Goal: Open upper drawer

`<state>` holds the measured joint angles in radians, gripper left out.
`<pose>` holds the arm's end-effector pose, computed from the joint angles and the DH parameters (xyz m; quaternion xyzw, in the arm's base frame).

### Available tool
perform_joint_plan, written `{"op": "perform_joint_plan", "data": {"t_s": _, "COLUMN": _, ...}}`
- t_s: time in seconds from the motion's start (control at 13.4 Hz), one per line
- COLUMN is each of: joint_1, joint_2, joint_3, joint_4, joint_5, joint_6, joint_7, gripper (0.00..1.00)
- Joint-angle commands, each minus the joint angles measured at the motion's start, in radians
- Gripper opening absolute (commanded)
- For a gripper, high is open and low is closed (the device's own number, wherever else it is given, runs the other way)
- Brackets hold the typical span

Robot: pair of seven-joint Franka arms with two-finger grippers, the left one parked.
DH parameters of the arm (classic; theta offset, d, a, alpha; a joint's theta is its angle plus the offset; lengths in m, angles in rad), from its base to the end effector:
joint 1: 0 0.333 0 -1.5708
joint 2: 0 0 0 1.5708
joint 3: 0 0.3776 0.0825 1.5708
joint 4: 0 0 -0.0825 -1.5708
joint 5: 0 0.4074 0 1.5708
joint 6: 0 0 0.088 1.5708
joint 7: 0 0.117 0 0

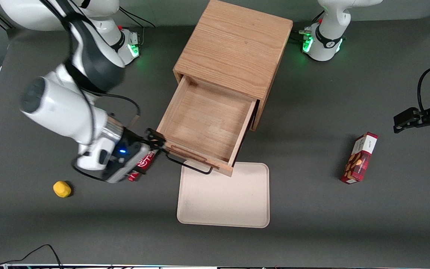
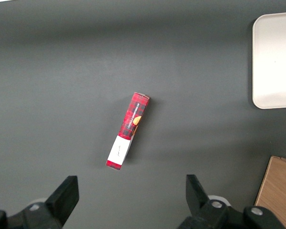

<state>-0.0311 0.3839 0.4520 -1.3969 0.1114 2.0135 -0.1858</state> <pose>0.6947 0.2513 0.5790 -0.9490 -0.2530 -0.1171 0.1469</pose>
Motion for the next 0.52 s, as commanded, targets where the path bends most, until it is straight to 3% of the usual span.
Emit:
{"op": "perform_joint_plan", "data": {"t_s": 0.0, "joint_1": -0.026, "joint_2": -0.15, "joint_3": -0.122, "joint_4": -0.054, "joint_5": 0.027, "joint_6": -0.174, "joint_7": 0.083, "gripper": 1.0}}
{"op": "perform_joint_plan", "data": {"t_s": 0.15, "joint_1": -0.079, "joint_2": -0.23, "joint_3": -0.182, "joint_4": -0.1, "joint_5": 0.013, "joint_6": -0.309, "joint_7": 0.109, "gripper": 1.0}}
{"op": "perform_joint_plan", "data": {"t_s": 0.3, "joint_1": -0.108, "joint_2": -0.319, "joint_3": -0.213, "joint_4": -0.16, "joint_5": -0.073, "joint_6": -0.404, "joint_7": 0.114, "gripper": 1.0}}
{"op": "perform_joint_plan", "data": {"t_s": 0.45, "joint_1": -0.128, "joint_2": -0.417, "joint_3": -0.243, "joint_4": -0.241, "joint_5": -0.079, "joint_6": -0.424, "joint_7": 0.128, "gripper": 1.0}}
